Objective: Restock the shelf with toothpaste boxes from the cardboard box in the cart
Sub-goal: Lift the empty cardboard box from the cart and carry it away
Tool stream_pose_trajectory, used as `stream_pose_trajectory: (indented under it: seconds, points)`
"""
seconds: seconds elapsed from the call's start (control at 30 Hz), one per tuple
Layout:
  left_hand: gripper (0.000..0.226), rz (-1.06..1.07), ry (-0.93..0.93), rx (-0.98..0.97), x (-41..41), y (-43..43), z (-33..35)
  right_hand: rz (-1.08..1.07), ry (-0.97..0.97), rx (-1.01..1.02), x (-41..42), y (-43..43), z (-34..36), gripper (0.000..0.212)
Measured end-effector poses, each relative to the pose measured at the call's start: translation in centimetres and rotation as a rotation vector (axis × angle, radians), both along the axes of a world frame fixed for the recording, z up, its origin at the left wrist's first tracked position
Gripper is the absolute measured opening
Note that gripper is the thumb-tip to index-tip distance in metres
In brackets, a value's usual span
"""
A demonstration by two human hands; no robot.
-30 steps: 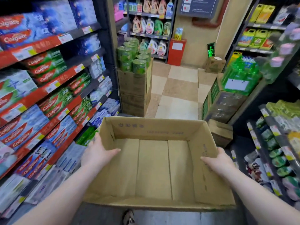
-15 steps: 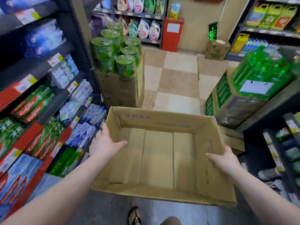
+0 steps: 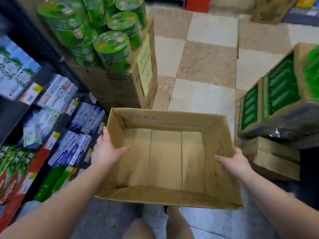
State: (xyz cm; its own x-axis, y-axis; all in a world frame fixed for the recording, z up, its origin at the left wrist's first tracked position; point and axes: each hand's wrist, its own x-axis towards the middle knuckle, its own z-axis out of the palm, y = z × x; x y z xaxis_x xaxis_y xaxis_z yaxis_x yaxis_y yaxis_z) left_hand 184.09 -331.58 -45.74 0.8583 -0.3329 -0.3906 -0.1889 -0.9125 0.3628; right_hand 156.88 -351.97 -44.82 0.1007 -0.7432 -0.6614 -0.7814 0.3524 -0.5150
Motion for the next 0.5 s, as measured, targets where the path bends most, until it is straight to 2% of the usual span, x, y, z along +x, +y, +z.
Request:
stream_pose_trajectory:
  seconds: [0.27, 0.5]
  points:
    - [0.103, 0.06, 0.119, 0.037, 5.8, -5.3, -14.2, 0.011, 0.007, 0.067, 7.4, -7.6, -13.7, 0.056]
    - [0.105, -0.012, 0.159, 0.097, 9.5, -8.4, -28.1, -0.093, 0.052, 0.144, 10.4, -9.1, -29.1, 0.057]
